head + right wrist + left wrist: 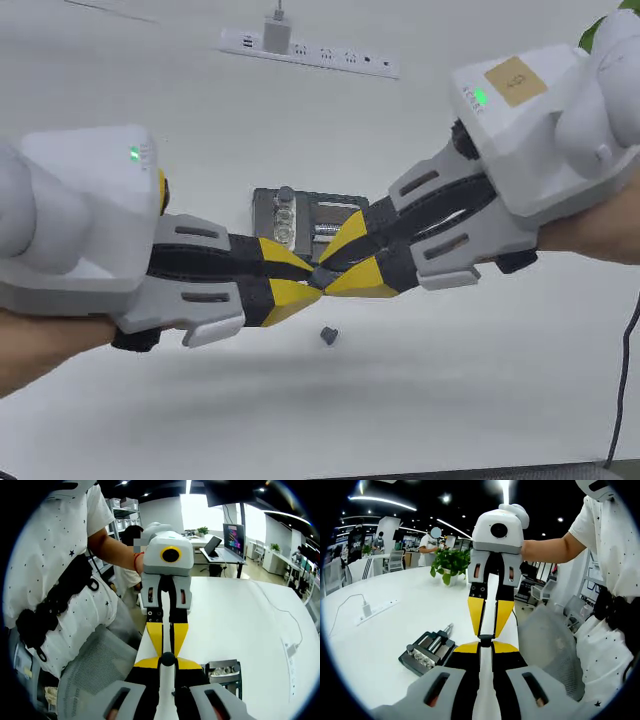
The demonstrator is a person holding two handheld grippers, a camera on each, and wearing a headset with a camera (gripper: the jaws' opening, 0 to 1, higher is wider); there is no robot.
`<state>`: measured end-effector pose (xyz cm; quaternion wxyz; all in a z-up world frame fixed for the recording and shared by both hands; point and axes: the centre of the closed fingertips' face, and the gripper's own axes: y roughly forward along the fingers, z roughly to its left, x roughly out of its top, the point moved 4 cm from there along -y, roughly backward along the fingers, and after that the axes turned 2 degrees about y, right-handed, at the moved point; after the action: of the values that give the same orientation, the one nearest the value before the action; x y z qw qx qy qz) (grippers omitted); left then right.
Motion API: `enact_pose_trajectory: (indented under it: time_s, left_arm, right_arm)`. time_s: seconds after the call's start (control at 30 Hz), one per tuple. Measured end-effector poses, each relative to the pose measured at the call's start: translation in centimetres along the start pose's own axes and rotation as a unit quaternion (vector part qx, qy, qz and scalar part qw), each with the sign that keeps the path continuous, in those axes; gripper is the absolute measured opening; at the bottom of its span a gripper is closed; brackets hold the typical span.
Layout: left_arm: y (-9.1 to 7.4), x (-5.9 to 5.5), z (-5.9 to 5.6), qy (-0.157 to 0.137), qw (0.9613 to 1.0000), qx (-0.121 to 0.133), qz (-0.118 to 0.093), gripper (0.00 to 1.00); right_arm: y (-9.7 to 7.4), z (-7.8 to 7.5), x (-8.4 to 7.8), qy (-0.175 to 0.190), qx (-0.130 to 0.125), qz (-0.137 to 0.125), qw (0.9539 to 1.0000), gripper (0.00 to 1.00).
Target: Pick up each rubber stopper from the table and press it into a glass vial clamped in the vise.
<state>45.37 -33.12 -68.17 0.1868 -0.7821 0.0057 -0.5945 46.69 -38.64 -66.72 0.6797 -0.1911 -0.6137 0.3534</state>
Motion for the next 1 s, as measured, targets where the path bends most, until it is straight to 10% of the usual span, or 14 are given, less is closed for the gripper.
enact_pose_trajectory:
  time_s: [0.37, 1.0]
  left_arm:
    - [-1.0, -0.9, 0.8, -0.004, 0.9997, 0.024, -0.007, 0.13]
    - [-5.0, -3.0, 4.0, -0.007, 0.9932, 0.114, -0.02, 0.39]
  right_arm:
    - [-0.2, -1.2, 0.3, 0.011, -0.014, 0.002, 0.9998, 0.05]
    - [0.5, -7.9, -0.4, 0.057, -0.106, 0.061, 0.9908, 0.05]
